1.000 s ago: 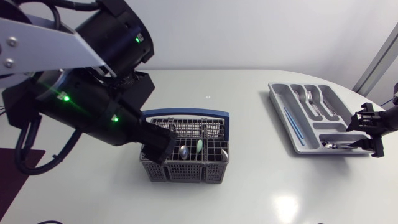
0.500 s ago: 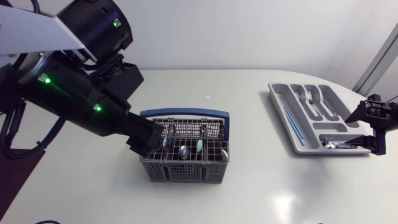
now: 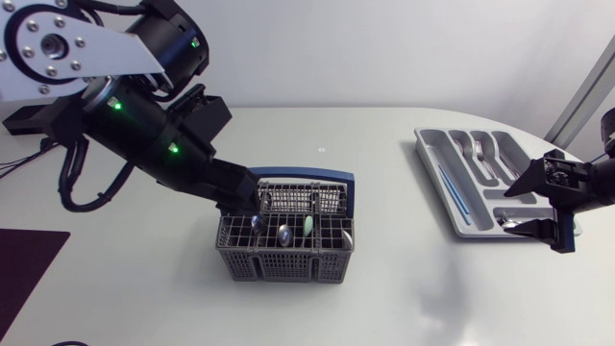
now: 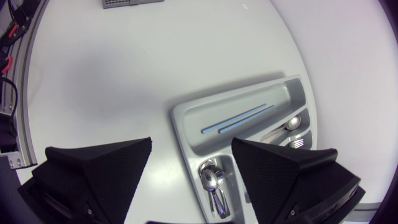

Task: Unload the cutlery basket into the drawer organizer.

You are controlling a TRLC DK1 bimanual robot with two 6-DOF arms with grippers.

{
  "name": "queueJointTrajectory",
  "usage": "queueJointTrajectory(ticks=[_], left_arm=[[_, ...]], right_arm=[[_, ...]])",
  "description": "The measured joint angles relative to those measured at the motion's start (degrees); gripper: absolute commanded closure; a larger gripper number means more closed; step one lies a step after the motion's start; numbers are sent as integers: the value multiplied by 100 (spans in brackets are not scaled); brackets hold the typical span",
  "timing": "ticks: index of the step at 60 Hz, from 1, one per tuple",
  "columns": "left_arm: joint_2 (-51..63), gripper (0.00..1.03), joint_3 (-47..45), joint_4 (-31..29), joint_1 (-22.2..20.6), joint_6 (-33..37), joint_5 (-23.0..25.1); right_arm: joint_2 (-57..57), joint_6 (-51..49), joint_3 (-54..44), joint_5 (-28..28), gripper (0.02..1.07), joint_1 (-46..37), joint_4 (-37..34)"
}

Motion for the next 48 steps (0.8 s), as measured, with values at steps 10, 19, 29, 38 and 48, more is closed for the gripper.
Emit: queueJointTrajectory(ticks=[10,19,29,38,48], left_arm=[[184,6,2,74,197,79,201],[337,6,2,85,295,98,485],[461,6,2,87,306,101,579],[531,8,2,179,306,98,632],[601,9,0,341,304,70,656]], right_arm=[[-269,219,-249,-42,14,284,-2],[-442,415,-398,-116,14,503,-9],[-498,557,-490,-151,14,654,-13],[-542,629,-638,-153,14,752,-9],[-752,758,-914,-157,14,977,7]])
